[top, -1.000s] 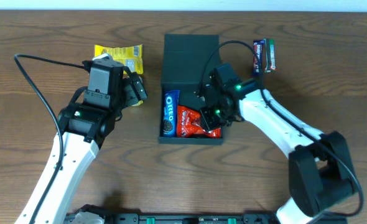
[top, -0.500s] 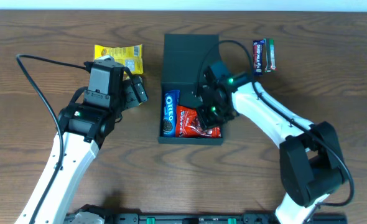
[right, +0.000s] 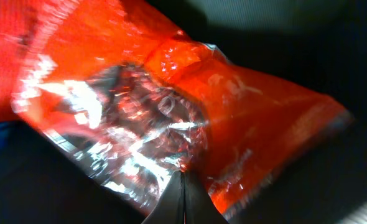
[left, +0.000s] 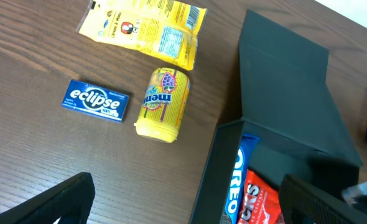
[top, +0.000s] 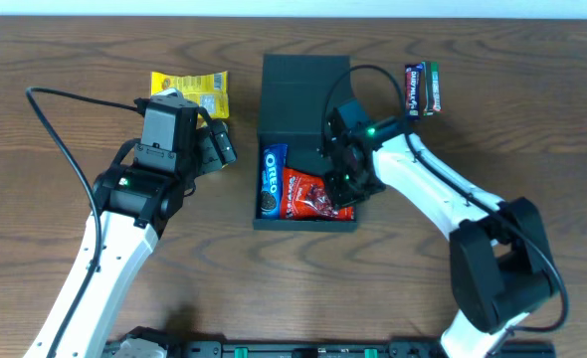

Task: Pack container

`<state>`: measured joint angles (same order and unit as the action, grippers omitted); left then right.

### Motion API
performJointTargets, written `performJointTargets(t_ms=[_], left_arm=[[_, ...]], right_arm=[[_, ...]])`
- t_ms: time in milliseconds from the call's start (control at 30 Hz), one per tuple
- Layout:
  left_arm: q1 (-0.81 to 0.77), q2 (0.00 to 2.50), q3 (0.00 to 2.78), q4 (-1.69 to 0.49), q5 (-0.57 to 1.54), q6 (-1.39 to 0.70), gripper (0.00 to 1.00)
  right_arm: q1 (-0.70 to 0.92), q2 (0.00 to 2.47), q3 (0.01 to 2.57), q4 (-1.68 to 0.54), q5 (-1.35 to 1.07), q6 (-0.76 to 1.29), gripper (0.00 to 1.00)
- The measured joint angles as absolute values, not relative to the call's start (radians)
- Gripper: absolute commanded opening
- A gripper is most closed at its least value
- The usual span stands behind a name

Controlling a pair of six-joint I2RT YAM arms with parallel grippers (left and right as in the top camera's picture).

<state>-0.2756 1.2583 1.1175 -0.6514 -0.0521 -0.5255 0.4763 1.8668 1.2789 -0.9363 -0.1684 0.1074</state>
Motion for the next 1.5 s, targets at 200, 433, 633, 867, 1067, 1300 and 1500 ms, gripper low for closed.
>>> performJointTargets(t_ms=[200, 433, 633, 867, 1067, 1300, 1500], left_arm=[[-0.276, 1.258, 1.118, -0.659, -0.052, -0.525, 0.95], [-0.276, 1.258, 1.118, -0.664, -0.052, -0.526, 0.95], [-0.276, 1.261, 1.118, -0.619, -0.081, -0.599, 0.95], [-0.275, 1.440, 1.118, -0.377, -0.210, -0.878, 0.95], [-0.245, 1.654, 1.116, -0.128, -0.235, -1.150, 0.96], [-0.105, 1.843, 1.225, -0.189, -0.086, -1.470, 0.96], [-0.062, 2.032, 1.722, -0.589, -0.060, -1.418, 0.96]], right_arm=[[0.477, 1.892, 1.269, -0.925, -0.159, 0.123, 0.01], [0.477, 1.892, 1.355, -1.074, -0.158, 0.126, 0.01], [0.475, 1.860, 1.536, -1.106, -0.187, 0.126, 0.01], [0.408, 1.751, 1.612, -1.104, -0.210, 0.131, 0.84], [0.352, 1.753, 1.612, -1.150, -0.229, 0.133, 0.98], [0.350, 1.753, 1.612, -1.158, -0.234, 0.133, 0.99], [0.350, 1.753, 1.612, -1.159, -0.236, 0.133, 0.99]])
